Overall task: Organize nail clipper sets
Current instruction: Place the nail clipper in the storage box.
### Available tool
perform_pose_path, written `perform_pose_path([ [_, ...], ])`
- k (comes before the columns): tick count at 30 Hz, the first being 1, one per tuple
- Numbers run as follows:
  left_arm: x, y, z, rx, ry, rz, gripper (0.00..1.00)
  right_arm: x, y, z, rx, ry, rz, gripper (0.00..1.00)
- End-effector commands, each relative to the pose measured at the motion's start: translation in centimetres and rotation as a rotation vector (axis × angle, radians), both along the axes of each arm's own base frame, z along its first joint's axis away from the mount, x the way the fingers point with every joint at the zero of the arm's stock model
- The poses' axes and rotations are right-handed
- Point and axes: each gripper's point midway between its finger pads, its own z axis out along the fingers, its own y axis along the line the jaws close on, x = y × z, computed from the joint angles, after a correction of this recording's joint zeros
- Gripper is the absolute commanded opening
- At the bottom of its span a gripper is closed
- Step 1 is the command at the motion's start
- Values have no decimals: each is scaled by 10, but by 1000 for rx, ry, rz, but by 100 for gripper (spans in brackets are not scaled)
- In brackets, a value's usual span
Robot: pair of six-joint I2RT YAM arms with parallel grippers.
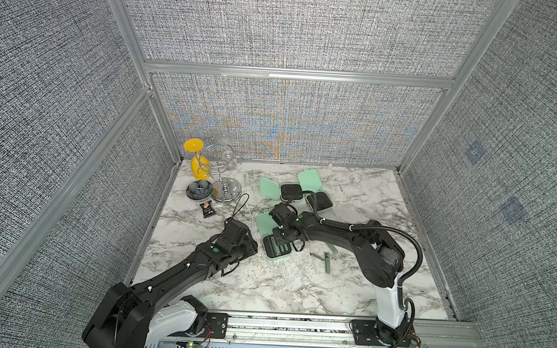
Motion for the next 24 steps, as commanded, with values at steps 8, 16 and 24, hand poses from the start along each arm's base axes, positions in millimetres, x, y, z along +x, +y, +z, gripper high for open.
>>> perform_pose_path([
  [8,2,1,5,-3,-24,6,53,-10,-9,6,-79,63,21,6],
  [16,1,4,6,4,-27,11,53,13,0,57,-29,-34,26,7],
  [24,9,11,12,44,-64,36,58,-7,-19,75,-6,-6,-7,23],
])
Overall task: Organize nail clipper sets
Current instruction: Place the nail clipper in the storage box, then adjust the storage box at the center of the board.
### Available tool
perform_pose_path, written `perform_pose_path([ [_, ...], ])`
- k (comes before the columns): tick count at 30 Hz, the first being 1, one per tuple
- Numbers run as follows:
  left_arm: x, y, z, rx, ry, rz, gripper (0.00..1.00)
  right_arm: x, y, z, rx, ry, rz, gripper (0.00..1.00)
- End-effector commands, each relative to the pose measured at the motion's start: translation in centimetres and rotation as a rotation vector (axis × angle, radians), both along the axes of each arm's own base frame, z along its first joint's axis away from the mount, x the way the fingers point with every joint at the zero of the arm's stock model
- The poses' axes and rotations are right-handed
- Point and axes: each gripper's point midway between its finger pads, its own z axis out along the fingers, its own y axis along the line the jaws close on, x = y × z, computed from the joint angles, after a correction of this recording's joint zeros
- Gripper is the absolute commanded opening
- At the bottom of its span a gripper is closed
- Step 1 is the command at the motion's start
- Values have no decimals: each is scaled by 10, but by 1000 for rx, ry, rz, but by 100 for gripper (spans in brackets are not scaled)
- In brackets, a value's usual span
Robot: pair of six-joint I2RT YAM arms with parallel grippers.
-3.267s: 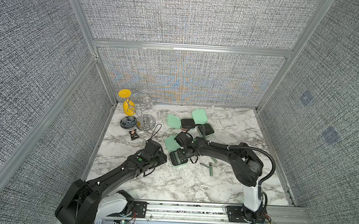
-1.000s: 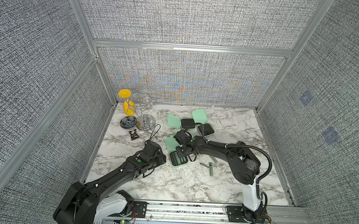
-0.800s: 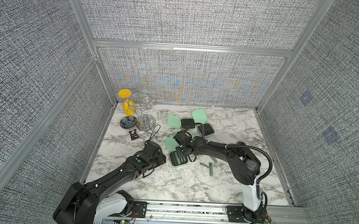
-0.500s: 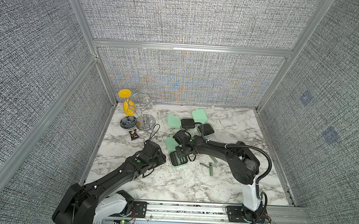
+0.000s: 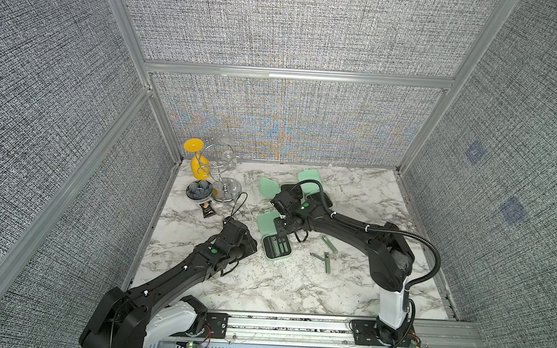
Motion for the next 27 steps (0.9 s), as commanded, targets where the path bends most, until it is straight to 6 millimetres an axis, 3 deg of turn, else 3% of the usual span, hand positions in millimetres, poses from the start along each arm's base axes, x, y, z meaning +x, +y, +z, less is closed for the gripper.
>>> perform_pose_path([
  [1,9,8,6,49,-40,16,62,-19,-17,0,-9,49,-34,27],
  [4,17,11,10,77,-44,25,69,-35,-26,-5,18,95,-67,36],
  [7,23,8,11,75,-42,19,69,-43,-25,-15,57,128,-82,37],
  [14,23,5,12,53,-40,11,69,-41,-17,-39,39,160,-81,36],
  [21,17,13,17,56,-59,28,69,-41,-22,-65,-35,191,-89,26],
  [27,13,20,24,71,-78,40,69,-40,-32,-67,-76,173,-101,23],
])
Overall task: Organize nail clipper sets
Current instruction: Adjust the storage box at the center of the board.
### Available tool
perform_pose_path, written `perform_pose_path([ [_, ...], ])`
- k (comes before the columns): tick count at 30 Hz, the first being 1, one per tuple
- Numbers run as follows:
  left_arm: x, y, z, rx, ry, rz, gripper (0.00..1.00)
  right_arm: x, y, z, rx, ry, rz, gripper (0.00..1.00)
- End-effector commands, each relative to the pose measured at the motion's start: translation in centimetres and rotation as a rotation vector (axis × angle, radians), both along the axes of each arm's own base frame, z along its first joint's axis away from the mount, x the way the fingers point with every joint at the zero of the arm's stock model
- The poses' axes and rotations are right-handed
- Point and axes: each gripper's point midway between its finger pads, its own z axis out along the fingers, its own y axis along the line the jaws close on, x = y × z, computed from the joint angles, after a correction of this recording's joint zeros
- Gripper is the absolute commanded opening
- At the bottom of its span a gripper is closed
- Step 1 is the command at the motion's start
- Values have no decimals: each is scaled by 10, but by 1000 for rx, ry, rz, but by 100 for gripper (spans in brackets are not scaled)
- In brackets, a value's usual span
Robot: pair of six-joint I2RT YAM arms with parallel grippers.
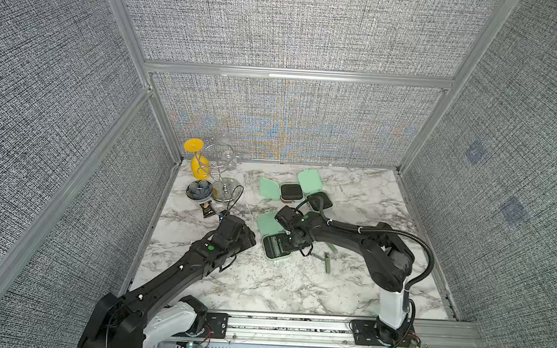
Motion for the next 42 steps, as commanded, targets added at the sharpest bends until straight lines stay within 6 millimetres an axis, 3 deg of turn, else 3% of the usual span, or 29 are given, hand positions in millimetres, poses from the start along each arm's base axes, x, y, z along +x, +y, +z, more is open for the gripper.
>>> perform_pose_path([
  [1,-2,8,2,31,-9,9,69,1,-8,1,-35,-15,-11,22],
  [11,-8,15,6,36,-24,21,68,4,-11,-5,-85,-19,43,0],
  [16,-12,20,7,64,-20,13,69,12,-12,-3,-129,-66,166,0],
  [25,-23,40,6,157,-12,14,75,38,4,-4,-221,-192,583,0],
  [31,-25,54,1,216,-2,0,79,58,13,8,-211,-229,652,0],
  [32,-24,55,0,210,8,-6,79,59,13,11,-201,-225,642,2],
  [34,-20,54,-2,186,29,-19,79,61,13,19,-185,-229,619,21],
  [37,-9,50,-5,127,66,-36,78,61,13,37,-148,-239,561,39],
  [42,17,34,-1,0,111,-85,69,54,-5,73,-58,-190,253,43],
])
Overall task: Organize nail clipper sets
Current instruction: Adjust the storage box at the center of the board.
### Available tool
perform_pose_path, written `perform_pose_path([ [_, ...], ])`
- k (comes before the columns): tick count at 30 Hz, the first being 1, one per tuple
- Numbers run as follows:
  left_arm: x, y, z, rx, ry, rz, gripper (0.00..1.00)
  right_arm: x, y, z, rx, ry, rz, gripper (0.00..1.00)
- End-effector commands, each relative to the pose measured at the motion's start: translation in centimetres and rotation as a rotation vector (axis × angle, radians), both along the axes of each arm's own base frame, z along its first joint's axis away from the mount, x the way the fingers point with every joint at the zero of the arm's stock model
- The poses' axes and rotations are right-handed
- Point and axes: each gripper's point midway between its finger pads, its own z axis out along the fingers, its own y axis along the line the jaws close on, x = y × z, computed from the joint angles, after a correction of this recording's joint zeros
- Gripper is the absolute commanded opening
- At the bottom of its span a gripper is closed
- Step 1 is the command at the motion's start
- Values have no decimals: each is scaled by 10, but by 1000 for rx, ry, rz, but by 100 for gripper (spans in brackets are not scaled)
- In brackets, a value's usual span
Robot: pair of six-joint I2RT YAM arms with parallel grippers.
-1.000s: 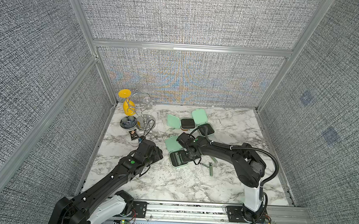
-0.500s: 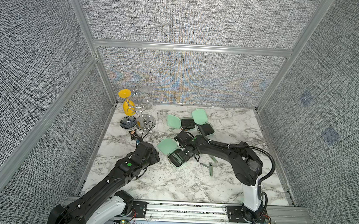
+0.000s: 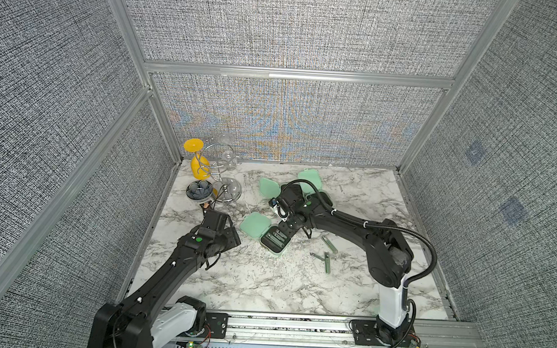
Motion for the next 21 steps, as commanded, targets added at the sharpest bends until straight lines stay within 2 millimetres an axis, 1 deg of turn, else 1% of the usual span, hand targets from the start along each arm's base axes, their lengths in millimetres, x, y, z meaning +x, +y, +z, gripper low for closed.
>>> perform_pose_path([
  [1,13,-22,10,-112,-3,-85,68,-17,-19,11,93,123,-306,43],
  [3,17,-21,13,-115,-11,-75,68,-36,-23,10,171,205,-471,43],
  [5,19,-16,16,-113,-27,-54,68,-52,-18,6,270,263,-614,47],
  [8,17,-10,18,-108,-41,-28,68,-66,-16,-8,350,296,-767,52],
  [10,15,-7,18,-102,-34,-14,68,-67,-18,-17,353,292,-843,51],
  [13,11,-3,17,-96,-30,-2,68,-64,-14,-27,377,303,-932,50],
  [18,4,2,15,-94,-44,21,68,-56,-8,-36,376,284,-975,48],
  [21,1,4,17,-95,-56,26,68,-56,-4,-46,368,298,-986,43],
])
